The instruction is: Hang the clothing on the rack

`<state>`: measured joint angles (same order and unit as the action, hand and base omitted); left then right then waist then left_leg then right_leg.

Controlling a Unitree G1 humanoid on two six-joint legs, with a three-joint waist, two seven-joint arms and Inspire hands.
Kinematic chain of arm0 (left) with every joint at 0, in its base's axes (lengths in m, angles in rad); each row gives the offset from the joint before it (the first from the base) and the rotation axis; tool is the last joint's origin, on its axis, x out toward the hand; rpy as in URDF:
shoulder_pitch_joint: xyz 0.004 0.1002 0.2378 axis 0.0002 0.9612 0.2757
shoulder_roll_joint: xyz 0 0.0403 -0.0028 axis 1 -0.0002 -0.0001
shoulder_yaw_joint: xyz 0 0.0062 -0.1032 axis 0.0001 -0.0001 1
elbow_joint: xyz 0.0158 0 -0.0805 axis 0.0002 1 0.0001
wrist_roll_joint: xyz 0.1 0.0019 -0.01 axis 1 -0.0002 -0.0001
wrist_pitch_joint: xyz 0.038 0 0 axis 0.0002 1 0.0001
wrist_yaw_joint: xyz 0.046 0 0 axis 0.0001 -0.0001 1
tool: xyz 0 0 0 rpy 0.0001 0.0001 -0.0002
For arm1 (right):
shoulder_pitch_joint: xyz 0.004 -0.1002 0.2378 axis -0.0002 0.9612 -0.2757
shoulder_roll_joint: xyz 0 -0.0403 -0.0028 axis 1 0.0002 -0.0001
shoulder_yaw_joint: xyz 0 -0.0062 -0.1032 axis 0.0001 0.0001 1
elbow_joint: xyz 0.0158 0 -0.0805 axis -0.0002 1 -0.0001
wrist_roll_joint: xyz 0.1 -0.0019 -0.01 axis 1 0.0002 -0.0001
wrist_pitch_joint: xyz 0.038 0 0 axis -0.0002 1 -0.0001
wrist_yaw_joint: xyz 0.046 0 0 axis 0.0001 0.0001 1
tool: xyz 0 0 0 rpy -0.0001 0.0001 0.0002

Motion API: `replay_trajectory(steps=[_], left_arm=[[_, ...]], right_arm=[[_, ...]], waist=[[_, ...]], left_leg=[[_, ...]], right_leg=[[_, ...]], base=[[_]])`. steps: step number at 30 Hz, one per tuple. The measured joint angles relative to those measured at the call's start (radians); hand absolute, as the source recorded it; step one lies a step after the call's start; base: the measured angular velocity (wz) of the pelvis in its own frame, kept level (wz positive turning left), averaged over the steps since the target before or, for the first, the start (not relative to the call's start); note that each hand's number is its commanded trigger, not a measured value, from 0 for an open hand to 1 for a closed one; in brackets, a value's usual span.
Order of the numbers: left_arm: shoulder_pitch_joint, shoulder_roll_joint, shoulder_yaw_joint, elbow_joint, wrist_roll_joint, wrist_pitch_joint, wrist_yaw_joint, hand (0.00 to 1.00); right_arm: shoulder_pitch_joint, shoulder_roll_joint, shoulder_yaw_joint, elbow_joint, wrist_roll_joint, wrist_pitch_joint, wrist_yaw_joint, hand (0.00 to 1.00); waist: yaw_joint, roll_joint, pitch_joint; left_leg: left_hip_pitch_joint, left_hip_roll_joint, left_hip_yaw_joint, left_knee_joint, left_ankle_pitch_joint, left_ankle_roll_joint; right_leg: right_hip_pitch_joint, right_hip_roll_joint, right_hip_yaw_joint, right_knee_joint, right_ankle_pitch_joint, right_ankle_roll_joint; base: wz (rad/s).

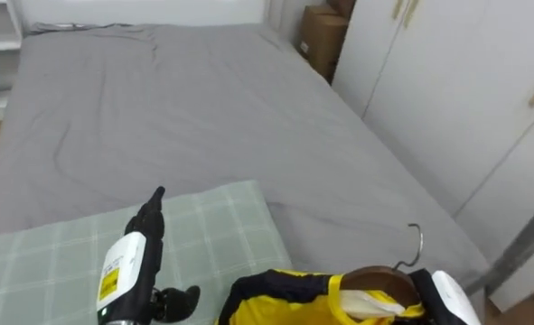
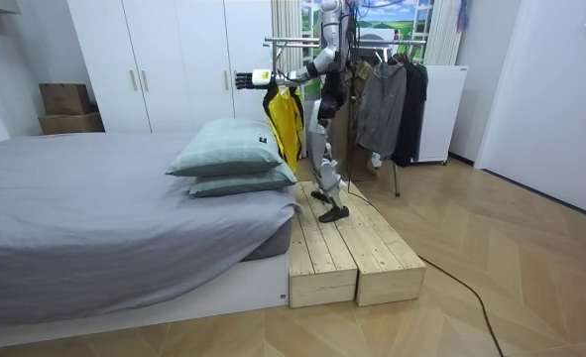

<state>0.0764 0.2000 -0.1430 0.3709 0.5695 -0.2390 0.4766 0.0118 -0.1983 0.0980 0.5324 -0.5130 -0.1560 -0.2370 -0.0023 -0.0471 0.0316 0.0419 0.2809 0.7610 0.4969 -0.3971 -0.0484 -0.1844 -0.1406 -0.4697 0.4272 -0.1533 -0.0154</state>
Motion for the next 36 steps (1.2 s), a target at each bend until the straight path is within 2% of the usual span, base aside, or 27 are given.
replay_trajectory(steps=[1,2,4,6,7,8,9,10,11,12,13,15,16,18,19,20,21,22,23,24,27,32,34,36], left_arm=[[-0.003,-0.001,-0.001,0.000,-0.008,0.000,0.000,0.00],[-0.009,-0.002,-0.007,0.000,-0.023,0.000,0.000,0.00],[-0.023,-0.002,-0.017,0.000,-0.050,0.000,0.000,0.00],[-0.035,0.000,-0.019,0.000,-0.085,0.000,0.016,0.00],[-0.035,0.001,-0.020,0.000,-0.090,0.000,0.022,0.00],[-0.035,0.004,-0.018,-0.001,-0.100,0.000,0.030,0.00],[-0.035,0.005,-0.018,-0.001,-0.101,0.000,0.034,0.00],[-0.035,0.004,-0.019,-0.001,-0.099,0.000,0.035,0.00],[-0.034,0.002,-0.020,-0.001,-0.099,0.000,0.038,0.00],[-0.033,-0.002,-0.021,-0.001,-0.099,0.000,0.043,0.00],[-0.033,-0.003,-0.023,-0.001,-0.098,0.000,0.044,0.00],[-0.037,-0.009,-0.037,-0.005,-0.107,-0.009,0.055,0.00],[-0.037,-0.013,-0.039,-0.007,-0.106,-0.012,0.062,0.00],[-0.037,-0.032,-0.045,-0.008,-0.108,-0.014,0.091,0.00],[-0.037,-0.036,-0.045,-0.009,-0.107,-0.014,0.098,0.00],[-0.041,-0.045,-0.044,-0.010,-0.107,-0.016,0.107,0.00],[-0.051,-0.055,-0.043,-0.010,-0.107,-0.016,0.109,0.00],[-0.055,-0.060,-0.043,-0.010,-0.106,-0.016,0.109,0.00],[-0.057,-0.067,-0.043,-0.010,-0.105,-0.015,0.110,0.00],[-0.056,-0.066,-0.044,-0.010,-0.105,-0.012,0.110,0.00],[-0.060,-0.064,-0.065,-0.010,-0.106,-0.010,0.117,0.00],[-0.055,-0.050,-0.109,-0.009,-0.119,-0.010,0.123,0.00],[-0.049,-0.047,-0.112,-0.010,-0.125,-0.010,0.123,0.00],[-0.045,-0.033,-0.108,-0.010,-0.126,-0.011,0.123,0.00]], right_arm=[[-0.006,0.002,0.000,0.000,-0.003,-0.002,0.000,1.00],[-0.014,0.005,0.000,0.000,-0.003,-0.014,0.000,1.00],[-0.014,0.006,0.000,-0.001,-0.002,-0.036,0.000,1.00],[-0.016,0.013,0.009,-0.009,-0.003,-0.039,-0.001,1.00],[-0.016,0.013,0.014,-0.014,-0.003,-0.039,0.000,1.00],[-0.016,0.014,0.021,-0.029,-0.005,-0.039,0.000,1.00],[-0.016,0.014,0.023,-0.044,-0.009,-0.039,-0.001,1.00],[-0.016,0.013,0.023,-0.050,-0.012,-0.039,-0.002,1.00],[-0.015,0.013,0.024,-0.061,-0.017,-0.039,-0.004,1.00],[-0.015,0.013,0.030,-0.071,-0.017,-0.039,-0.012,1.00],[-0.015,0.012,0.034,-0.077,-0.016,-0.039,-0.015,1.00],[-0.021,0.009,0.036,-0.088,-0.017,-0.039,-0.025,1.00],[-0.021,0.009,0.036,-0.092,-0.017,-0.039,-0.027,1.00],[-0.021,0.009,0.047,-0.095,-0.008,-0.039,-0.030,1.00],[-0.022,0.009,0.048,-0.095,-0.011,-0.039,-0.030,1.00],[-0.026,0.010,0.047,-0.095,-0.015,-0.039,-0.030,1.00],[-0.031,0.008,0.043,-0.095,-0.017,-0.038,-0.031,1.00],[-0.033,0.008,0.039,-0.095,-0.018,-0.038,-0.031,1.00],[-0.033,0.007,0.035,-0.101,-0.025,-0.034,-0.031,1.00],[-0.034,0.008,0.034,-0.105,-0.030,-0.029,-0.035,1.00],[-0.033,0.007,0.035,-0.120,-0.032,-0.024,-0.048,1.00],[-0.034,0.007,0.037,-0.162,-0.036,-0.024,-0.055,1.00],[-0.033,0.008,0.037,-0.168,-0.039,-0.024,-0.071,1.00],[-0.032,0.008,0.037,-0.173,-0.047,-0.024,-0.080,1.00]], waist=[[-0.006,0.003,0.0006],[-0.018,0.011,-0.0018],[-0.041,0.023,-0.0071],[-0.036,0.026,-0.0095],[-0.034,0.028,-0.0103],[-0.033,0.033,-0.0097],[-0.032,0.040,-0.0109],[-0.033,0.044,-0.0114],[-0.036,0.045,-0.0112],[-0.044,0.044,-0.0112],[-0.043,0.044,-0.0114],[-0.042,0.041,-0.0113],[-0.042,0.040,-0.0106],[-0.041,0.032,-0.0078],[-0.038,0.032,-0.0082],[-0.032,0.032,-0.0099],[-0.026,0.036,-0.0121],[-0.026,0.037,-0.0130],[-0.022,0.038,-0.0165],[-0.022,0.039,-0.0240],[-0.037,0.032,-0.0242],[-0.042,0.033,-0.0241],[-0.040,0.035,-0.0237],[-0.036,0.035,-0.0239]], left_leg=[[0.002,0.003,0.011,-0.001,0.001,-0.003],[0.005,0.011,0.030,-0.001,0.005,-0.010],[0.008,0.021,0.039,0.005,0.010,-0.019],[0.041,0.031,0.046,0.018,0.016,-0.028],[0.047,0.041,0.043,0.034,0.016,-0.029],[0.055,0.059,0.025,0.074,0.016,-0.029],[0.056,0.074,-0.020,0.120,0.018,-0.030],[0.053,0.079,-0.051,0.144,0.023,-0.029],[0.045,0.080,-0.117,0.189,0.043,-0.018],[0.034,0.077,-0.175,0.237,0.082,-0.004],[0.031,0.072,-0.198,0.252,0.104,0.000],[-0.020,-0.003,-0.351,0.259,0.097,0.001],[-0.041,-0.016,-0.372,0.258,0.094,-0.003],[-0.108,-0.058,-0.460,0.196,0.095,-0.006],[-0.120,-0.070,-0.484,0.165,0.096,-0.008],[-0.142,-0.089,-0.553,0.085,0.099,-0.012],[-0.163,-0.104,-0.597,0.002,0.108,-0.022],[-0.171,-0.106,-0.606,-0.038,0.116,-0.028],[-0.175,-0.114,-0.610,-0.086,0.160,-0.039],[-0.163,-0.126,-0.602,-0.106,0.190,-0.043],[-0.131,-0.153,-0.568,-0.144,0.192,-0.027],[-0.088,-0.166,-0.543,-0.184,0.185,-0.015],[-0.064,-0.171,-0.535,-0.205,0.185,-0.014],[-0.052,-0.174,-0.521,-0.229,0.184,-0.013]], right_leg=[[-0.007,0.007,0.000,-0.004,0.003,-0.005],[-0.012,0.021,0.001,-0.015,0.010,-0.017],[-0.014,0.042,0.010,-0.032,0.018,-0.029],[-0.021,0.075,0.037,-0.034,0.013,-0.048],[-0.020,0.083,0.036,-0.034,0.010,-0.053],[-0.014,0.099,0.036,-0.030,0.003,-0.070],[-0.008,0.118,0.051,-0.027,-0.006,-0.085],[-0.005,0.127,0.069,-0.024,-0.010,-0.090],[0.001,0.143,0.112,-0.013,-0.018,-0.100],[0.012,0.156,0.152,-0.014,-0.023,-0.104],[0.017,0.162,0.176,-0.015,-0.024,-0.105],[0.019,0.177,0.281,-0.019,-0.028,-0.103],[0.020,0.179,0.300,-0.020,-0.029,-0.102],[0.036,0.193,0.381,-0.036,-0.021,-0.098],[0.037,0.196,0.395,-0.037,-0.019,-0.098],[0.032,0.205,0.431,-0.036,-0.015,-0.096],[0.024,0.215,0.466,-0.036,-0.010,-0.091],[0.020,0.219,0.481,-0.035,-0.007,-0.087],[0.012,0.225,0.521,-0.031,-0.004,-0.077],[0.006,0.230,0.552,-0.031,-0.002,-0.066],[0.012,0.217,0.575,-0.044,0.000,-0.047],[0.047,0.209,0.596,-0.088,-0.002,-0.032],[0.063,0.202,0.605,-0.100,-0.004,-0.028],[0.066,0.202,0.616,-0.105,-0.006,-0.025]], base=[[-0.49],[-0.50],[-0.46],[-0.89],[-1.18],[-1.15],[-1.13],[-1.09],[-0.98],[-0.98],[-1.01],[-1.09],[-1.03],[-1.07],[-1.14],[-1.12],[-1.05],[-0.98],[-0.90],[-0.81],[-0.29],[-0.08],[-0.11],[-0.16]])
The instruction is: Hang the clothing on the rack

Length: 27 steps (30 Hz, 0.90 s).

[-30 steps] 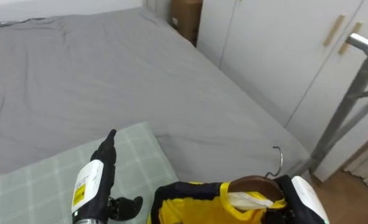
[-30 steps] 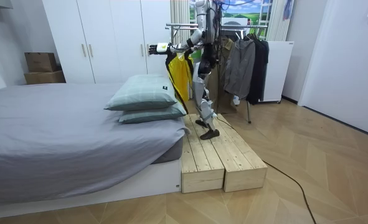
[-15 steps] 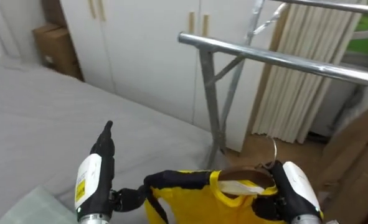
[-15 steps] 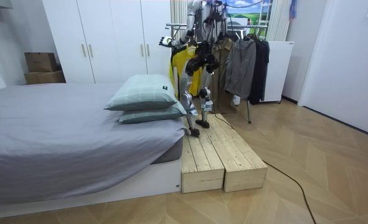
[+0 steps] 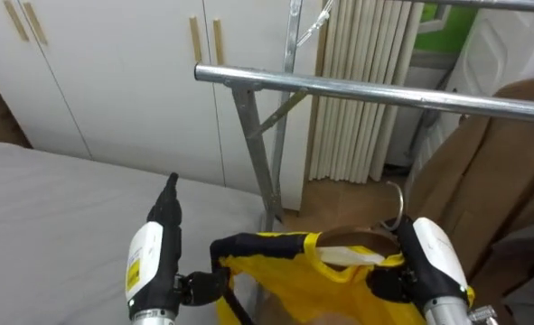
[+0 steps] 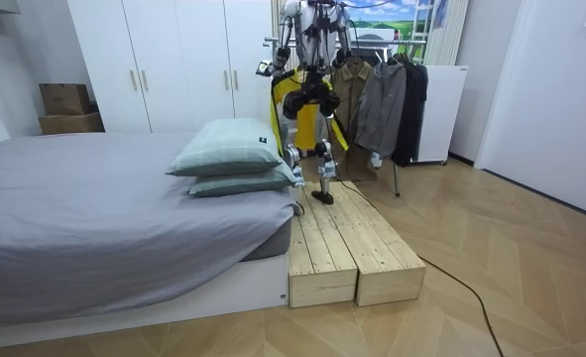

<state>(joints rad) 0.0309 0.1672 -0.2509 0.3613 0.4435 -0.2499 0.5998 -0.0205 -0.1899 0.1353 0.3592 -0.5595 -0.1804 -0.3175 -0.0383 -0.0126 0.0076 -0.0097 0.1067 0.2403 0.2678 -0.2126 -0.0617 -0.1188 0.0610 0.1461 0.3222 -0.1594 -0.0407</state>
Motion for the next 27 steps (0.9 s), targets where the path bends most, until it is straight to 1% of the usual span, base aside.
replay_trajectory(steps=[2,3,5,7,9,10,11,12,14,15,20,23,27], left_arm=[[0.002,0.012,0.003,0.001,-0.001,0.000,-0.001,0.00],[0.004,0.014,0.010,0.001,0.000,0.000,-0.001,0.00],[0.004,0.015,0.021,0.003,0.000,0.000,-0.002,0.00],[0.004,0.014,0.038,0.009,-0.011,0.000,-0.004,0.00],[0.004,0.014,0.066,0.025,-0.051,0.001,-0.023,0.00],[0.003,0.014,0.072,0.028,-0.063,0.001,-0.026,0.00],[0.003,0.015,0.082,0.034,-0.079,0.002,-0.031,0.00],[0.002,0.015,0.092,0.034,-0.101,0.002,-0.043,0.00],[0.002,0.013,0.096,0.034,-0.123,0.004,-0.055,0.00],[0.003,0.008,0.098,0.035,-0.131,0.006,-0.068,0.00],[0.004,0.001,0.096,0.035,-0.137,0.007,-0.087,0.00],[0.012,0.000,0.088,0.035,-0.135,0.008,-0.093,0.00],[0.014,0.001,0.083,0.034,-0.135,0.019,-0.103,0.00]], right_arm=[[0.002,0.000,0.000,-0.002,0.001,0.000,0.000,1.00],[0.004,-0.001,0.000,-0.002,0.001,0.000,0.000,1.00],[0.003,-0.002,0.000,-0.004,0.001,0.000,0.000,1.00],[0.003,-0.002,0.000,-0.011,0.008,0.002,0.002,1.00],[0.000,-0.002,0.000,-0.019,0.011,0.008,0.005,1.00],[0.000,-0.002,0.000,-0.019,0.011,0.008,0.005,1.00],[0.000,-0.002,0.000,-0.022,0.011,0.010,0.008,1.00],[0.000,-0.001,0.000,-0.025,0.011,0.017,0.009,1.00],[0.001,-0.001,-0.001,-0.025,0.009,0.031,0.015,1.00],[0.001,-0.003,-0.003,-0.025,0.007,0.034,0.015,1.00],[0.001,-0.004,-0.004,-0.032,-0.030,0.037,0.015,1.00],[0.011,-0.004,-0.004,-0.072,-0.043,0.044,0.015,1.00],[0.046,-0.004,-0.002,-0.127,-0.044,0.048,0.010,1.00]], waist=[[0.006,0.000,0.0001],[0.013,0.000,0.0001],[0.018,0.000,0.0002],[0.025,-0.001,0.0007],[0.044,-0.004,0.0025],[0.045,-0.004,0.0030],[0.044,-0.006,0.0042],[0.042,-0.011,0.0082],[0.043,-0.020,0.0137],[0.043,-0.022,0.0151],[0.030,-0.030,0.0134],[0.014,-0.036,0.0117],[0.011,-0.046,0.0043]], left_leg=[[0.000,0.000,0.003,-0.001,-0.002,0.004],[0.002,0.000,0.007,-0.001,-0.004,0.006],[0.003,0.000,0.012,-0.001,-0.005,0.008],[0.008,0.000,0.030,-0.002,-0.008,0.010],[0.033,0.000,0.053,-0.013,-0.008,0.009],[0.038,0.000,0.059,-0.017,-0.009,0.009],[0.043,0.000,0.062,-0.024,-0.009,0.009],[0.048,0.000,0.064,-0.036,-0.009,0.009],[0.053,0.001,0.066,-0.048,-0.009,0.008],[0.053,0.001,0.067,-0.049,-0.009,0.008],[0.057,-0.004,0.064,-0.055,-0.009,0.008],[0.058,-0.006,0.062,-0.065,-0.009,0.008],[0.072,-0.010,0.061,-0.071,-0.009,0.008]], right_leg=[[0.002,0.001,0.007,-0.011,0.000,0.000],[0.000,0.003,0.017,-0.012,0.000,0.000],[-0.004,0.003,0.019,-0.013,0.000,0.000],[-0.005,0.003,0.021,-0.014,0.000,0.000],[-0.004,0.005,0.015,-0.013,0.000,-0.001],[-0.003,0.005,0.015,-0.013,0.000,-0.001],[-0.003,0.006,0.016,-0.014,0.000,0.000],[-0.004,0.009,0.016,-0.017,0.000,0.000],[-0.003,0.012,0.015,-0.032,0.001,0.000],[-0.003,0.015,0.015,-0.033,0.001,0.000],[0.000,0.013,0.017,-0.034,0.001,0.000],[-0.001,0.014,0.021,-0.033,0.003,0.002],[0.007,0.017,0.042,-0.040,0.006,0.002]], base=[[-0.14],[-0.20],[-0.21],[-0.27],[-0.48],[-0.32],[-0.12],[-0.08],[-0.03],[0.00],[0.00],[-0.03],[-0.15]])
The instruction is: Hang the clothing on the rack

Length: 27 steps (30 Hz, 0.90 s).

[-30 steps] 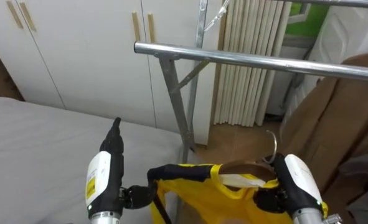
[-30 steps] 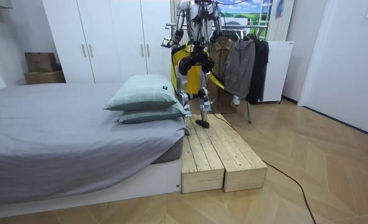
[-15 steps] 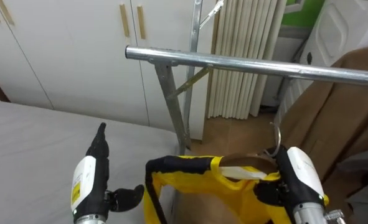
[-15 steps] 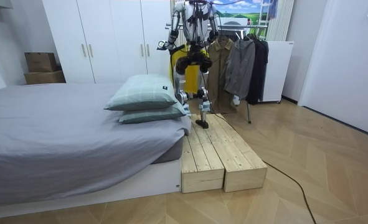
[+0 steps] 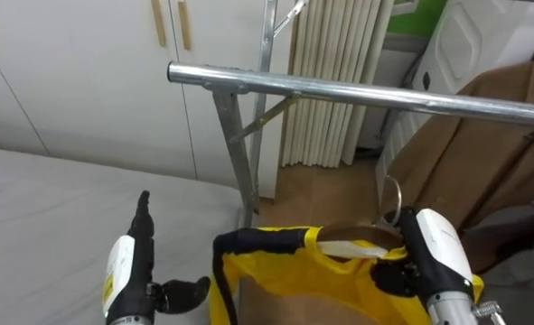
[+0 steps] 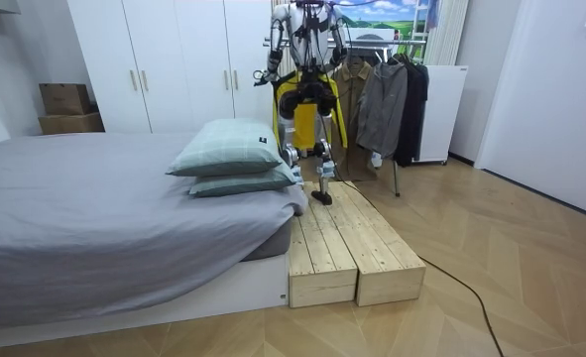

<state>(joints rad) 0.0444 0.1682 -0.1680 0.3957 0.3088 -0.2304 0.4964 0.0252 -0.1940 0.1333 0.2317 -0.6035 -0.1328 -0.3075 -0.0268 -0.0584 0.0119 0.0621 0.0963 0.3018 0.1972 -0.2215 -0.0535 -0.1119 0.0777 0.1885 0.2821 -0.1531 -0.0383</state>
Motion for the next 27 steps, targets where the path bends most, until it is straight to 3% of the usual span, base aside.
replay_trajectory(steps=[3,7,12,19,27], left_arm=[[0.000,0.001,-0.007,0.000,0.000,0.001,0.000,0.00],[0.000,0.001,-0.014,0.000,0.000,0.006,0.000,0.00],[0.007,0.001,-0.015,-0.001,0.000,0.021,0.001,0.00],[0.020,0.000,-0.015,-0.002,-0.001,0.028,0.002,0.00],[0.038,0.002,-0.015,0.057,-0.001,0.028,0.002,0.00]], right_arm=[[0.020,0.000,0.000,-0.014,-0.001,0.001,-0.008,1.00],[0.020,0.001,0.000,-0.014,-0.002,0.003,-0.009,1.00],[0.020,0.001,-0.001,-0.015,-0.003,0.004,-0.007,1.00],[0.020,0.001,-0.001,-0.015,0.000,0.004,-0.006,1.00],[0.018,0.001,-0.001,-0.015,0.002,0.005,0.003,1.00]], waist=[[-0.004,-0.006,-0.0048],[-0.005,-0.004,-0.0050],[0.003,0.015,-0.0091],[0.004,0.037,-0.0078],[0.007,0.034,-0.0023]], left_leg=[[0.007,-0.002,0.000,-0.002,0.000,0.000],[0.012,-0.004,0.000,-0.011,0.000,0.000],[0.021,-0.003,0.001,-0.016,0.000,0.000],[0.023,-0.002,-0.002,-0.022,0.000,0.000],[0.046,-0.002,-0.003,-0.034,0.000,0.000]], right_leg=[[0.009,-0.001,0.004,-0.010,0.002,0.002],[0.008,-0.001,0.006,-0.013,0.002,0.002],[0.013,0.002,0.013,-0.027,0.005,0.003],[0.017,0.004,0.016,-0.025,0.005,0.002],[0.027,0.010,0.023,-0.022,0.005,0.002]], base=[[-0.05],[-0.03],[-0.04],[-0.01],[-0.04]])
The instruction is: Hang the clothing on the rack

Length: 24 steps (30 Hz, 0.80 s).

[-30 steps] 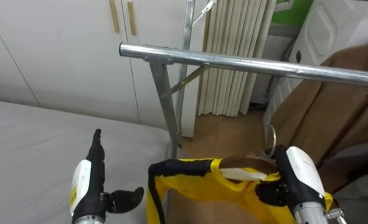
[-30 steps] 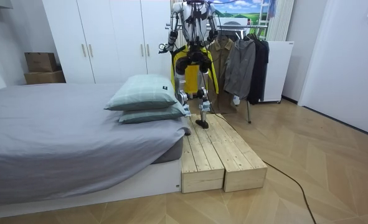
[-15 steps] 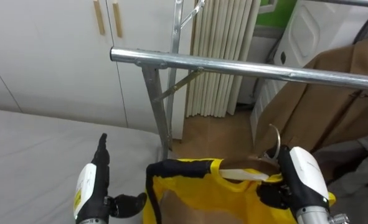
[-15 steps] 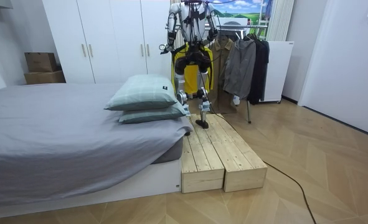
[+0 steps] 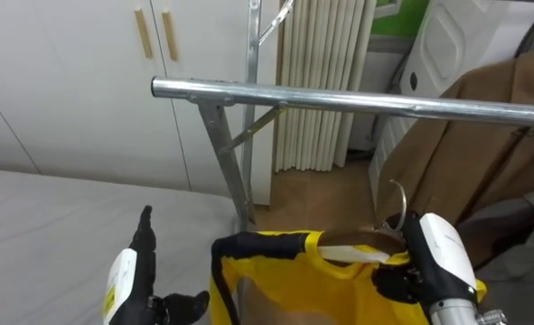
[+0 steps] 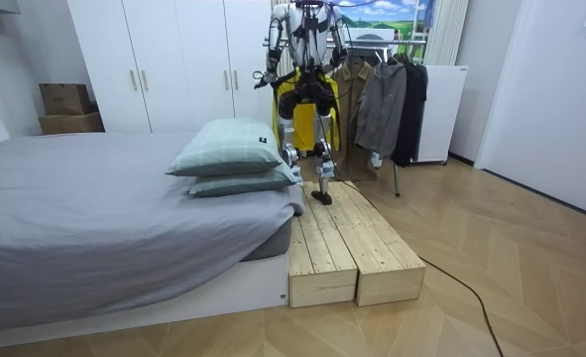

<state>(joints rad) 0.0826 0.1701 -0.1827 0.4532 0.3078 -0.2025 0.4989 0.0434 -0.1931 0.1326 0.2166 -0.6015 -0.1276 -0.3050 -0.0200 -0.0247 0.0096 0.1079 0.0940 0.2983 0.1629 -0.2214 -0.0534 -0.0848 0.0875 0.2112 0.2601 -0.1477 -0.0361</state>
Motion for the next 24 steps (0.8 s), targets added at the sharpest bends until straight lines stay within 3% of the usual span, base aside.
replay_trajectory(steps=[4,10,16,21,24], left_arm=[[0.002,0.000,0.000,0.067,0.000,0.000,0.000,0.00],[0.005,-0.001,0.002,0.122,-0.001,0.000,-0.010,0.00],[0.032,-0.005,0.000,0.188,0.014,0.002,-0.014,0.00],[0.034,-0.007,-0.025,0.300,0.015,0.045,-0.066,0.00],[0.031,-0.007,-0.031,0.382,0.014,0.052,-0.088,0.00]], right_arm=[[0.000,0.000,0.000,0.000,0.002,0.000,0.000,1.00],[-0.001,0.000,-0.006,0.000,-0.016,-0.001,0.000,1.00],[-0.001,0.000,-0.017,-0.027,-0.039,-0.001,-0.006,1.00],[-0.001,0.001,-0.020,-0.064,-0.042,-0.001,-0.020,1.00],[-0.001,0.003,-0.021,-0.074,-0.042,0.000,-0.022,1.00]], waist=[[0.003,-0.014,0.0100],[0.002,-0.015,0.0094],[-0.001,-0.007,0.0039],[-0.010,-0.008,0.0026],[-0.009,-0.008,0.0017]], left_leg=[[0.001,0.000,0.001,0.000,0.000,0.000],[-0.002,0.000,0.003,-0.001,0.000,0.000],[0.005,0.001,0.016,-0.001,0.000,0.000],[0.006,0.001,0.019,0.000,0.000,0.000],[0.007,0.001,0.023,0.000,0.000,0.000]], right_leg=[[-0.003,0.002,0.002,-0.005,0.000,0.000],[-0.003,0.001,0.002,-0.008,0.001,0.002],[0.001,0.002,0.002,-0.004,0.004,0.002],[0.000,0.003,0.002,-0.004,0.004,0.002],[0.000,0.004,0.002,-0.006,0.004,0.002]], base=[[-0.03],[0.00],[-0.06],[-0.01],[-0.01]])
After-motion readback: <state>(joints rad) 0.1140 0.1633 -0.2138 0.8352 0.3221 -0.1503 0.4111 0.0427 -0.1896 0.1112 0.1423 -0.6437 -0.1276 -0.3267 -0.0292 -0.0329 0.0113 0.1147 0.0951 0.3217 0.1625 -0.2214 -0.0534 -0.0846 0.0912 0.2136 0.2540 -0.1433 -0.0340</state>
